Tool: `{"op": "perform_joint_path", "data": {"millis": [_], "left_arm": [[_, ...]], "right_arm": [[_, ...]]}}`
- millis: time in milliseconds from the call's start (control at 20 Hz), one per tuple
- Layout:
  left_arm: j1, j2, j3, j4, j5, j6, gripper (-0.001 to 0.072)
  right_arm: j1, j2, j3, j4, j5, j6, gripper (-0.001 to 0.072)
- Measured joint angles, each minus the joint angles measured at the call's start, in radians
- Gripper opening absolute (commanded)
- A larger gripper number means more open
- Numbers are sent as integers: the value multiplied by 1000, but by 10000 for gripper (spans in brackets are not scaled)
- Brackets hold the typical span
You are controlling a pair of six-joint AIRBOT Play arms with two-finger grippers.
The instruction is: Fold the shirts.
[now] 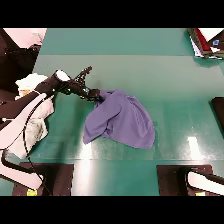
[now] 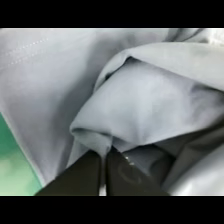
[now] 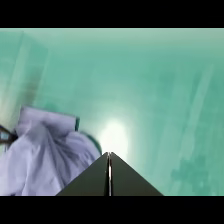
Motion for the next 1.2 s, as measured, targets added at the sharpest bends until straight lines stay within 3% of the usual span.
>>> {"op": "perform_joint_path", "data": {"millis": [250,300,350,400,500,550,800,1200], "left_arm": [[63,129,84,127,-59,-33,30],[74,168,98,161,-67,-35,30],[82,204,107,188,-72,-39,30],[88,238,114,215,-77,-42,30],[93,286,123,250,-92,-42,30],[95,301,126,261,-100,-42,30],[100,333,131,293,-124,-46,30],[101,341,132,302,-148,-48,31]], "right_arm": [[0,66,-229,-1,41,0,19],[0,88,-315,0,35,0,172],[0,108,-404,1,19,0,453],[2,129,-506,4,-5,0,519],[13,157,-708,37,-71,0,487],[23,163,-801,61,-111,-4,428],[162,98,-1130,286,-351,-106,429],[475,-163,-1054,467,-532,-176,426]]}}
